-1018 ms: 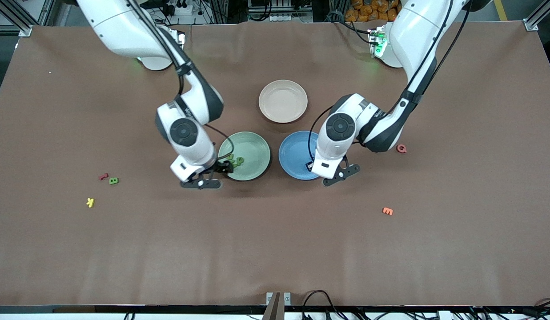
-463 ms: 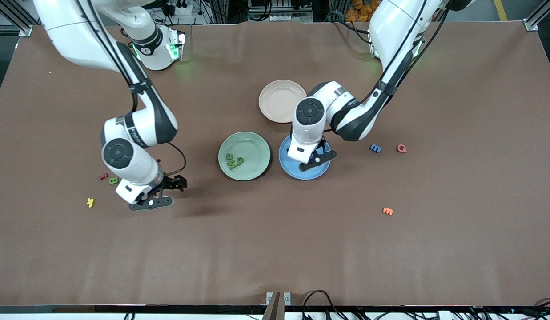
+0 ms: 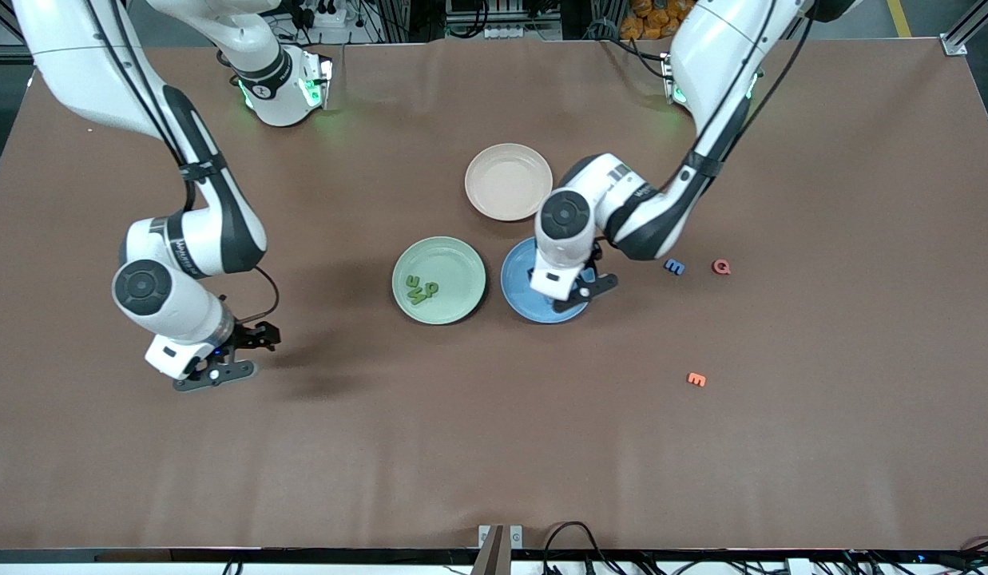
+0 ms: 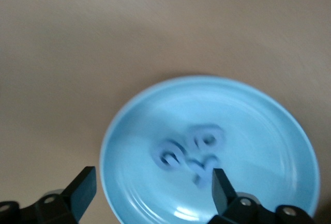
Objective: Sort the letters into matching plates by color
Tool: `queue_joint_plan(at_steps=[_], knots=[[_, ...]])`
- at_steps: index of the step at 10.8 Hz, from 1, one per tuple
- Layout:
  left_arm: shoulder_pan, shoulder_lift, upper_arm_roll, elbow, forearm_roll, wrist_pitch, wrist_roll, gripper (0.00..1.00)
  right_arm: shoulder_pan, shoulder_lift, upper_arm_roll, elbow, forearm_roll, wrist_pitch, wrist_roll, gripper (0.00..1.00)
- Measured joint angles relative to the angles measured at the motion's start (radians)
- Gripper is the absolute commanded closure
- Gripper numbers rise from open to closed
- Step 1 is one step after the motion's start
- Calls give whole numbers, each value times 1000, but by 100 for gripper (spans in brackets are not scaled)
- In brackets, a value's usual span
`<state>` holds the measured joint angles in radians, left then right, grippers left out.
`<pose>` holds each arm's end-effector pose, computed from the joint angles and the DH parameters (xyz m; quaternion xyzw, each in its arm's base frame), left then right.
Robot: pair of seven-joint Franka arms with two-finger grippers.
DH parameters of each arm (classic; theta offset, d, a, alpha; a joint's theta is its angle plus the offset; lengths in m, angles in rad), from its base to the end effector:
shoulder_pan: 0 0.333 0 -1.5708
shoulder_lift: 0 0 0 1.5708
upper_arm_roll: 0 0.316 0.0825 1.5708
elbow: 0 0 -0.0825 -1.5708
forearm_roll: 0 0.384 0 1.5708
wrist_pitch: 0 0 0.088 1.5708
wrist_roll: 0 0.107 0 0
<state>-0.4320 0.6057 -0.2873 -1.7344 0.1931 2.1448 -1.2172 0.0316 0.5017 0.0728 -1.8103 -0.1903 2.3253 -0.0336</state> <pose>0.5033 -0.4102 0.2291 -0.9753 -0.2049 0.0519 0.0641 0.6501 0.0612 0.2670 0.9903 0.1286 0.0099 0.0520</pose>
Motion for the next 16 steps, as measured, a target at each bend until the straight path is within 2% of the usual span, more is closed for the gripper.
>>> queue_joint_plan(at_steps=[5,8,11,12,14,16], knots=[[284,-41,7,2,3,-22,76,0,-133,1,-1,-49,-7,58,-4,0],[338,-83,5,-16,3,-35,131,0,-198,4,0,-75,-7,82,-10,0],[469,-105,-106,-60,3,-35,163,0,-209,19,0,-132,-12,187,-11,0],[502,-113,-123,-74,3,-35,174,0,-211,25,0,-157,-25,221,-14,0],[533,-159,-130,-144,0,19,182,0,-230,31,0,-205,-49,273,-20,0],[545,-246,-124,-293,-94,168,176,0,-251,32,0,-240,-63,315,-28,0]])
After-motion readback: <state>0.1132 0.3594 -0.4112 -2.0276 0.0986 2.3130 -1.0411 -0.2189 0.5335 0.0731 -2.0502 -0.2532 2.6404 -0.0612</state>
